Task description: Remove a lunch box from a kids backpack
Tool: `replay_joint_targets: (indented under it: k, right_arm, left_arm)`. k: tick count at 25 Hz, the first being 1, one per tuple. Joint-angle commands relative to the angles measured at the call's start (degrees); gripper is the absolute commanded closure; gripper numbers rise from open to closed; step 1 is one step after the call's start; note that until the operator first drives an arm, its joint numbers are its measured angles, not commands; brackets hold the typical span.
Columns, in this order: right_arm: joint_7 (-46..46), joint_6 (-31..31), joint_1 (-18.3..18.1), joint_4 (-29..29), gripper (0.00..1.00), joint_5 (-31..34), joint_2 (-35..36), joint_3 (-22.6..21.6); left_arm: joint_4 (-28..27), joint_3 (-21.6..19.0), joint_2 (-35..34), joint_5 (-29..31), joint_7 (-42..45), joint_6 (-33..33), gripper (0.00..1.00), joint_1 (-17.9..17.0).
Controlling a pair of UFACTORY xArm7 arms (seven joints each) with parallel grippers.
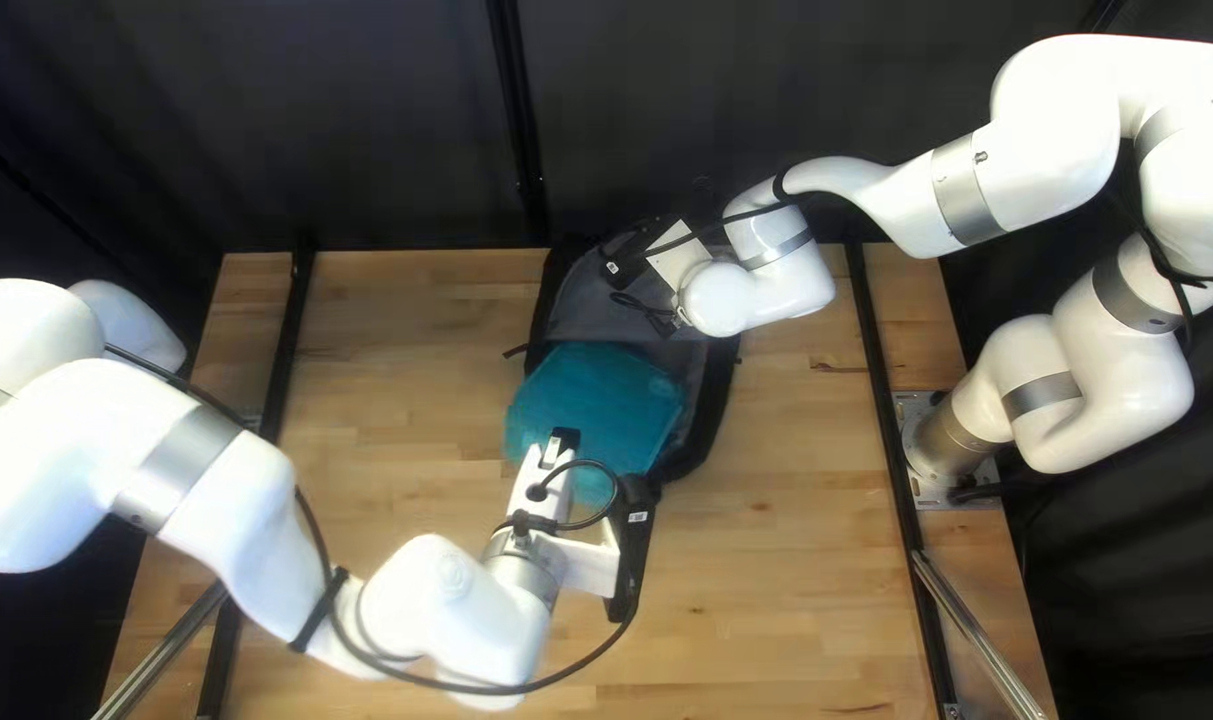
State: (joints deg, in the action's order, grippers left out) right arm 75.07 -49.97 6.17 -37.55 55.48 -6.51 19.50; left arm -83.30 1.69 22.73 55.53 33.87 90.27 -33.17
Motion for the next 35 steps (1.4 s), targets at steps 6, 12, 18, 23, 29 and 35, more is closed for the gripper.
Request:
replay_joint_targets:
  k: [6, 12, 18, 23, 29, 35]
  right_arm:
    - [0.0, 0.0, 0.0, 0.0, 1.0, 0.0, 0.0, 0.0]
    - [0.0, 0.0, 0.0, 0.0, 1.0, 0.0, 0.0, 0.0]
    - [0.0, 0.0, 0.0, 0.0, 1.0, 0.0, 0.0, 0.0]
    - [0.0, 0.0, 0.0, 0.0, 1.0, 0.0, 0.0, 0.0]
    - [0.0, 0.0, 0.0, 0.0, 1.0, 0.0, 0.0, 0.0]
    - [0.0, 0.0, 0.0, 0.0, 1.0, 0.0, 0.0, 0.0]
  left_arm:
    - [-0.5, -2.0, -1.4, -1.6, -0.1, 3.2, 1.0, -2.8]
    - [4.5, -2.7, -2.4, -2.9, 1.5, -2.5, 0.0, -1.7]
    - [11.3, -2.2, -3.8, -4.2, 2.8, -11.1, 0.0, 1.2]
    - [16.7, -1.6, -3.6, -2.0, 6.0, -16.7, 0.0, 2.3]
    - [20.3, -1.7, -1.4, 1.1, 11.8, -21.1, 0.0, 1.5]
    - [17.2, -1.8, 2.6, 4.9, 17.2, -14.6, 0.0, -2.8]
